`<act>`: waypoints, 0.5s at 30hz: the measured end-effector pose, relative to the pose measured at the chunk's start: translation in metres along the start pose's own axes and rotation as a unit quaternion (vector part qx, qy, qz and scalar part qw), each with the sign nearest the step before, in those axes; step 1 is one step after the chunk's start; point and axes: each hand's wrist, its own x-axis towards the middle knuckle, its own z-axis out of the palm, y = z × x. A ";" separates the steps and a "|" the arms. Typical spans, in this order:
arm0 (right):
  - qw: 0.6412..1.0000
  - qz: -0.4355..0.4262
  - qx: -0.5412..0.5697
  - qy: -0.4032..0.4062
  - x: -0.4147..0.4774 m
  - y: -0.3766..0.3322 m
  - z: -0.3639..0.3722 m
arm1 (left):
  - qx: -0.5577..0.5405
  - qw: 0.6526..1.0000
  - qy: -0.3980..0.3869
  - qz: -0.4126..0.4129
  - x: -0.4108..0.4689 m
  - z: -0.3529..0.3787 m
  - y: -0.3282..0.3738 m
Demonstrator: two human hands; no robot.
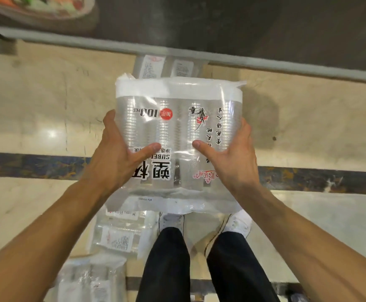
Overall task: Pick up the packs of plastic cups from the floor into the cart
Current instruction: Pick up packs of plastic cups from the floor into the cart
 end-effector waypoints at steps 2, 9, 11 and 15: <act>1.000 -0.015 0.015 0.004 -0.020 -0.035 -0.041 | -0.001 1.000 0.004 0.006 -0.027 -0.028 0.044; 1.000 -0.022 0.016 0.006 -0.109 -0.165 -0.194 | 0.002 0.999 0.048 0.017 -0.145 -0.128 0.203; 1.000 -0.023 0.014 0.008 -0.143 -0.199 -0.237 | 0.014 0.998 0.058 0.016 -0.182 -0.153 0.247; 1.000 -0.018 0.015 0.013 -0.196 -0.251 -0.317 | 0.007 0.998 0.066 0.022 -0.248 -0.195 0.328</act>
